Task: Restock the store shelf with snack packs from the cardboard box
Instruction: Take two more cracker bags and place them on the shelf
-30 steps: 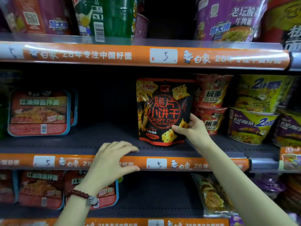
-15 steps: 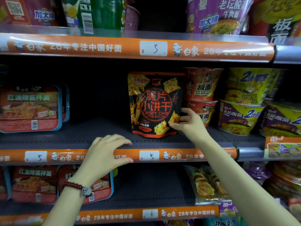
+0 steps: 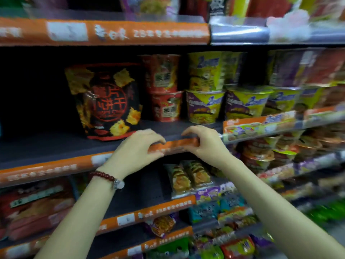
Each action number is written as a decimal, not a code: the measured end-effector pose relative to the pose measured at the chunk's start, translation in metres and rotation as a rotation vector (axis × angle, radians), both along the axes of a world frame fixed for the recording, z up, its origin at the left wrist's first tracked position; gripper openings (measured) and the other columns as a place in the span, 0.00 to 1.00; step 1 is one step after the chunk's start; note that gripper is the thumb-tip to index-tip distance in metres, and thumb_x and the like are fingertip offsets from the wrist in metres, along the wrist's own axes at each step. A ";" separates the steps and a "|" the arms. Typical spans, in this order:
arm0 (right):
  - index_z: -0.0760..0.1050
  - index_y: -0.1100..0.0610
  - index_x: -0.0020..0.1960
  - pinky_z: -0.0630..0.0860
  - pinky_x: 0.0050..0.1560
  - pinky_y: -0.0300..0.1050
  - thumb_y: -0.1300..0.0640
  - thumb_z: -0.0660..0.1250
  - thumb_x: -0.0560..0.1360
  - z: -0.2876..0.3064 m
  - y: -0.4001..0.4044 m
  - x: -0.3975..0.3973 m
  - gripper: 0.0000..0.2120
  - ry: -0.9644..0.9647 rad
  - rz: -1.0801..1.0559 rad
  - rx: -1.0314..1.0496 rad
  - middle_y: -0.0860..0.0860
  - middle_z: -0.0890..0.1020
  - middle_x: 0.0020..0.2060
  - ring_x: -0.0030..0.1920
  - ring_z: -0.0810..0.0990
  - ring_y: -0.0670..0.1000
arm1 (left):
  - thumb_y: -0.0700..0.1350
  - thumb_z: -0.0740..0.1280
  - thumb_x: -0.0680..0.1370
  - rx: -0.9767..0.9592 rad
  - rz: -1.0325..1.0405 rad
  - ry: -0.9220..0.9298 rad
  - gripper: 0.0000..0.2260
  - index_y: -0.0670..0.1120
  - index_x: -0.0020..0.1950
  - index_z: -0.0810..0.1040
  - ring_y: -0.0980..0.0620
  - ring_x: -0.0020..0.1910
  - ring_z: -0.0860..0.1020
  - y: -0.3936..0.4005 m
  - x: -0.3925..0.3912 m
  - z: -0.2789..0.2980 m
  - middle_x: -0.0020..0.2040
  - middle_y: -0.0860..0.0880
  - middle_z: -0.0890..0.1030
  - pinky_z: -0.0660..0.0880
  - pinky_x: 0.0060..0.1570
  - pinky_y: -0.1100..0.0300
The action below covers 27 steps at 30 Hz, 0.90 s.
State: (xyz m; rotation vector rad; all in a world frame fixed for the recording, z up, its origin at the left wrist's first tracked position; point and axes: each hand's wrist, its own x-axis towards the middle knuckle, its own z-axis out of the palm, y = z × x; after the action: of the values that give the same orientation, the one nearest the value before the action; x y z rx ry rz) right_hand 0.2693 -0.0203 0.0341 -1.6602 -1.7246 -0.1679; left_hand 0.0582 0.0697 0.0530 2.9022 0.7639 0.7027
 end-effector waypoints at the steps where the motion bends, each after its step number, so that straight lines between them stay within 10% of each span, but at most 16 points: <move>1: 0.79 0.57 0.54 0.72 0.51 0.44 0.58 0.76 0.68 -0.005 -0.012 0.012 0.16 -0.027 -0.020 -0.025 0.53 0.82 0.49 0.51 0.79 0.53 | 0.51 0.70 0.71 0.003 -0.032 0.010 0.11 0.54 0.53 0.78 0.52 0.52 0.77 -0.009 0.023 -0.001 0.51 0.54 0.78 0.75 0.52 0.51; 27: 0.78 0.58 0.58 0.77 0.55 0.51 0.56 0.73 0.72 -0.217 -0.398 0.286 0.15 0.532 -1.008 -0.713 0.56 0.81 0.55 0.55 0.79 0.55 | 0.47 0.67 0.74 -0.040 -0.946 0.713 0.08 0.48 0.52 0.80 0.49 0.51 0.79 -0.284 0.487 -0.172 0.49 0.50 0.83 0.77 0.48 0.54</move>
State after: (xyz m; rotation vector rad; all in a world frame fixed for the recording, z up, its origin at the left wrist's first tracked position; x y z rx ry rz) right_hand 0.5548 -0.4183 -0.1828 -2.6565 -0.4332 0.4456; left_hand 0.5450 -0.2142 -0.1190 2.9263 -0.6053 -0.4392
